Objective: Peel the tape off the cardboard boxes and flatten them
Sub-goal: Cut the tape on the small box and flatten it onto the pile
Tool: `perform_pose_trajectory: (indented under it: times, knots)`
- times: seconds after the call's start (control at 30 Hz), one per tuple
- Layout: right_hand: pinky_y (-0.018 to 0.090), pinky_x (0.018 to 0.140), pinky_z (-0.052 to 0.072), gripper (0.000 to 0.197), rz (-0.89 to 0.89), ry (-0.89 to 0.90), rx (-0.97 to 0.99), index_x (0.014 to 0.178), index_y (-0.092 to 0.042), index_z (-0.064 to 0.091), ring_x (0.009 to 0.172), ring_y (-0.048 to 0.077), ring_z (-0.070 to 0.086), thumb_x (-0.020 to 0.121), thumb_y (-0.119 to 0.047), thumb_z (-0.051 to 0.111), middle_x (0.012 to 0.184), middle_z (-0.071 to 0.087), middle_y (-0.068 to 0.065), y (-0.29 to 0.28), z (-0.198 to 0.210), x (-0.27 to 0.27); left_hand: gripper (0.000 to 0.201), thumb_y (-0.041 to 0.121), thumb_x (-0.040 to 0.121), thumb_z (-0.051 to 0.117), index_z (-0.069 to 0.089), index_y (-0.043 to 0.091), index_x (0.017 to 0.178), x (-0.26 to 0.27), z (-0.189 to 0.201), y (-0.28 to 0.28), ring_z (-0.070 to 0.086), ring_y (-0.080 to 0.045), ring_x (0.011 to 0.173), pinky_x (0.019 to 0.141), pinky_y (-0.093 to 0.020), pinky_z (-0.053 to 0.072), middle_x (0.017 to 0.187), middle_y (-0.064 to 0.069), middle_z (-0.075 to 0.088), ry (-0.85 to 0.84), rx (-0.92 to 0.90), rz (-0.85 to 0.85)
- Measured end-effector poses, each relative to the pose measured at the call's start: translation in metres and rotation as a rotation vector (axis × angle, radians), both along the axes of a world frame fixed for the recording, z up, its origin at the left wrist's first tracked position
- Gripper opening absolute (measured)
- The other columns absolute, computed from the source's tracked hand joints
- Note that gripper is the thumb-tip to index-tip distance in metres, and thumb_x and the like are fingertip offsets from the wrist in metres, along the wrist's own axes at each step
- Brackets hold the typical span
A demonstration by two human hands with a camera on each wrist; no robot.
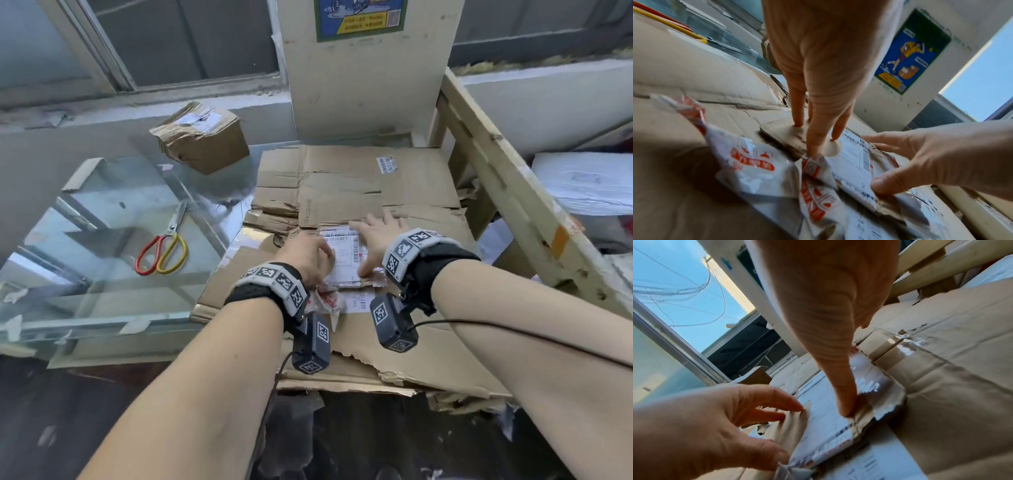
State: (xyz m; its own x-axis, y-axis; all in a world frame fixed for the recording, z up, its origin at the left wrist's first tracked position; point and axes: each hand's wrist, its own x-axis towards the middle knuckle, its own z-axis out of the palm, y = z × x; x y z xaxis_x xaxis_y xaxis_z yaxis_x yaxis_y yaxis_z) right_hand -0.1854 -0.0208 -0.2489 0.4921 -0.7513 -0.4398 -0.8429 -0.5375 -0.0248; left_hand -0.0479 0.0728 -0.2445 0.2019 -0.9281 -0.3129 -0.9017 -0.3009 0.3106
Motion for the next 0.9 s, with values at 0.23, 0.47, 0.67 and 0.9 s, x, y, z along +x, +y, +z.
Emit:
perform_pose_trajectory:
  times: [0.23, 0.47, 0.67, 0.9]
  knots:
    - [0.044, 0.083, 0.054, 0.107, 0.008, -0.024, 0.082, 0.141, -0.015, 0.026, 0.096, 0.032, 0.062, 0.052, -0.025, 0.084, 0.111, 0.061, 0.012, -0.003, 0.007, 0.017, 0.072, 0.026, 0.064, 0.086, 0.056, 0.020, 0.129, 0.006, -0.003, -0.020, 0.050, -0.024, 0.120, 0.101, -0.041, 0.047, 0.126, -0.003, 0.051, -0.130, 0.131, -0.039]
    - [0.036, 0.069, 0.056, 0.051, 0.020, 0.149, 0.083, 0.092, -0.009, 0.057, 0.074, 0.027, 0.066, 0.052, -0.025, 0.084, 0.083, 0.067, 0.009, 0.003, 0.028, 0.032, 0.067, 0.025, 0.077, 0.078, 0.051, 0.024, 0.138, 0.026, 0.004, -0.028, 0.054, -0.022, 0.120, 0.097, -0.030, 0.045, 0.134, -0.001, 0.054, 0.091, 0.219, -0.082]
    - [0.032, 0.063, 0.059, 0.026, 0.018, 0.075, -0.050, 0.054, -0.015, 0.066, 0.055, 0.020, 0.064, 0.051, -0.032, 0.086, 0.051, 0.061, -0.001, -0.008, 0.083, 0.087, 0.038, 0.011, 0.093, 0.061, 0.056, 0.006, 0.130, 0.081, 0.046, -0.030, 0.065, -0.020, 0.100, 0.090, -0.035, 0.055, 0.116, -0.011, 0.065, 0.827, 0.026, 0.289]
    - [0.028, 0.078, 0.043, 0.048, -0.057, -0.119, -0.018, 0.116, -0.006, 0.061, 0.110, 0.031, 0.060, 0.073, -0.016, 0.079, 0.117, 0.062, 0.014, -0.019, 0.131, 0.165, 0.026, 0.011, 0.100, 0.048, 0.066, 0.002, 0.116, 0.179, 0.067, -0.033, 0.062, -0.016, 0.076, 0.078, -0.030, 0.053, 0.099, -0.008, 0.067, 0.804, -0.182, 0.413]
